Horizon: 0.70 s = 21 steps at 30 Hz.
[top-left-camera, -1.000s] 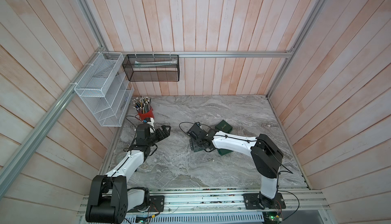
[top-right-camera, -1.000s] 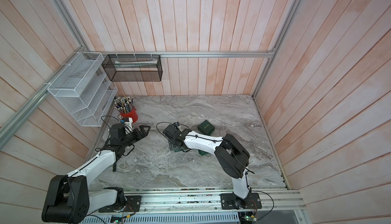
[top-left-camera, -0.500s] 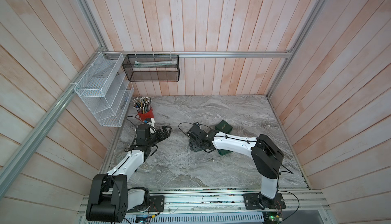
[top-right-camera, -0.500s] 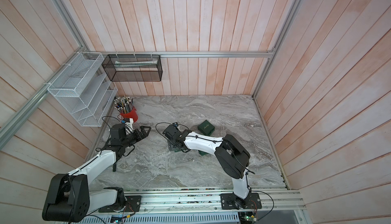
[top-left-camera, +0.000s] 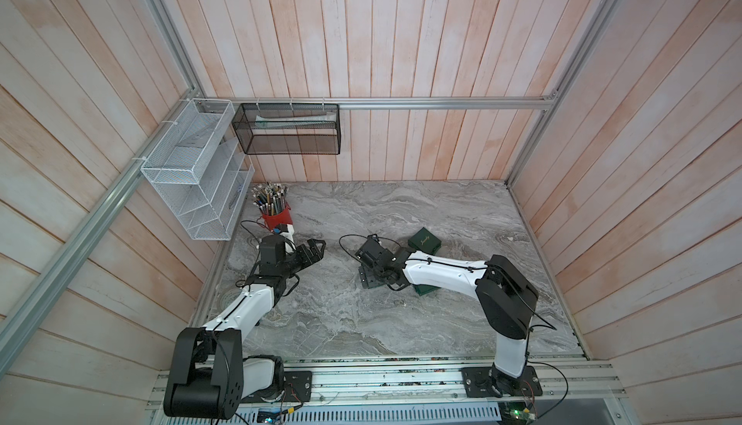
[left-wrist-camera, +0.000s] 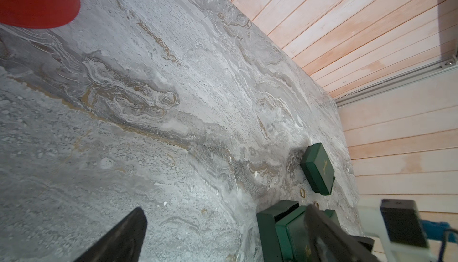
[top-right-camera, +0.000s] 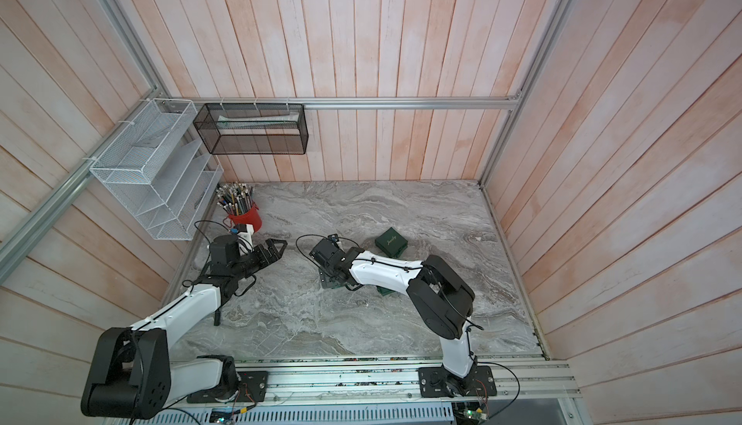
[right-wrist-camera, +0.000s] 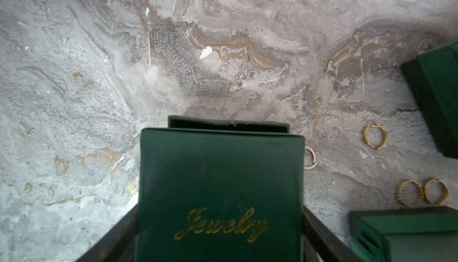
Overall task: Take the rings out of the lift-off lid box
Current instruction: Close the lid on the jewelry box.
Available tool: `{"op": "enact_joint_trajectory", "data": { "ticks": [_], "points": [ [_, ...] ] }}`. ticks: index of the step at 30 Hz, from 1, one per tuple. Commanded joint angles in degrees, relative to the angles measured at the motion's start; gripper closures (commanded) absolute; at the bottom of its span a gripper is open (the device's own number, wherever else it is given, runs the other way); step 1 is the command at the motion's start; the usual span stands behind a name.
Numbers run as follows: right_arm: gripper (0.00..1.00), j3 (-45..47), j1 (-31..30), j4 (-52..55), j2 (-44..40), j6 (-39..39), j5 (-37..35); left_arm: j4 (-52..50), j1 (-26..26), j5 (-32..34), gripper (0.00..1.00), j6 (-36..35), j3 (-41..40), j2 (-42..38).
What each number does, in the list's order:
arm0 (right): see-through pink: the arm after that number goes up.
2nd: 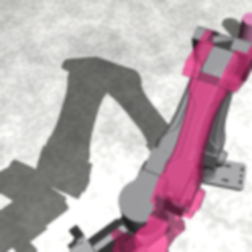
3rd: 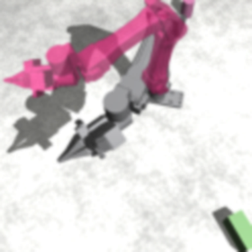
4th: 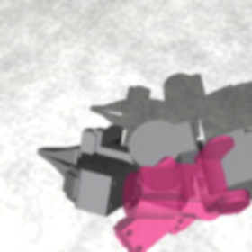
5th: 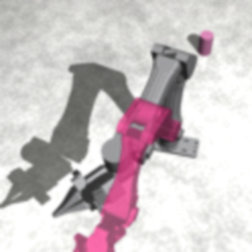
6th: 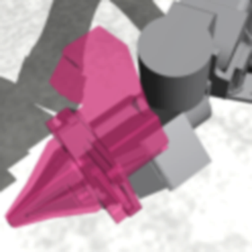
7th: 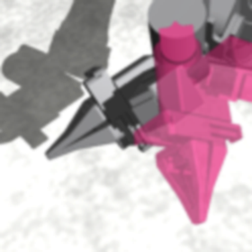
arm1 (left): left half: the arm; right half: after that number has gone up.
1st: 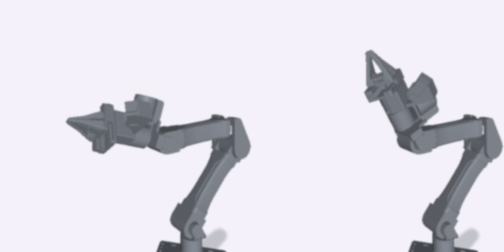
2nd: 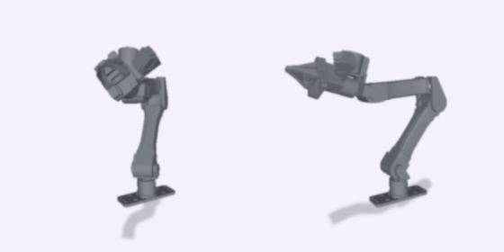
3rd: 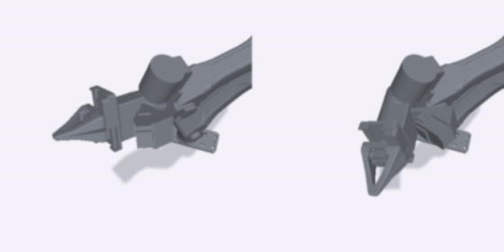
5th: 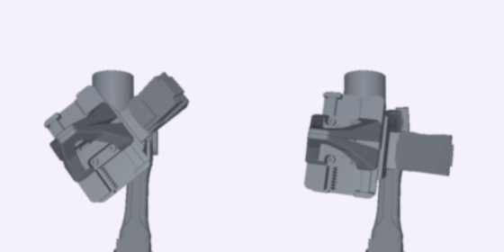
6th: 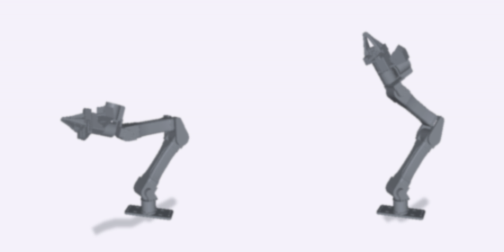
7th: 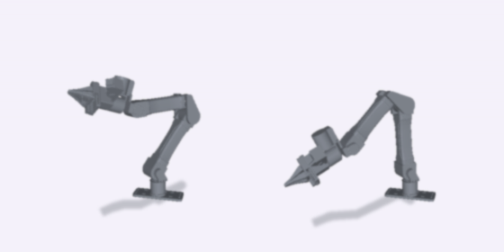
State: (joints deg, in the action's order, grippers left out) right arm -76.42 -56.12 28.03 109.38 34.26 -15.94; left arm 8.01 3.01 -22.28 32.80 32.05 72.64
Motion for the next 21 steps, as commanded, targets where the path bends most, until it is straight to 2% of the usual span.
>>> {"op": "enact_joint_trajectory", "data": {
  "ticks": [1, 21],
  "points": [
    [0.13, 0.0, -0.4, 0.0, 0.6, -0.6, -0.1, 1.2, -0.2, -1.0, 0.00, 0.3, -0.7, 0.7],
    [0.10, -0.2, 0.0, -0.1, 2.2, -1.2, 2.0, 1.7, -0.1, -1.5, 0.00, 0.4, -0.8, 1.7]
  ]
}}
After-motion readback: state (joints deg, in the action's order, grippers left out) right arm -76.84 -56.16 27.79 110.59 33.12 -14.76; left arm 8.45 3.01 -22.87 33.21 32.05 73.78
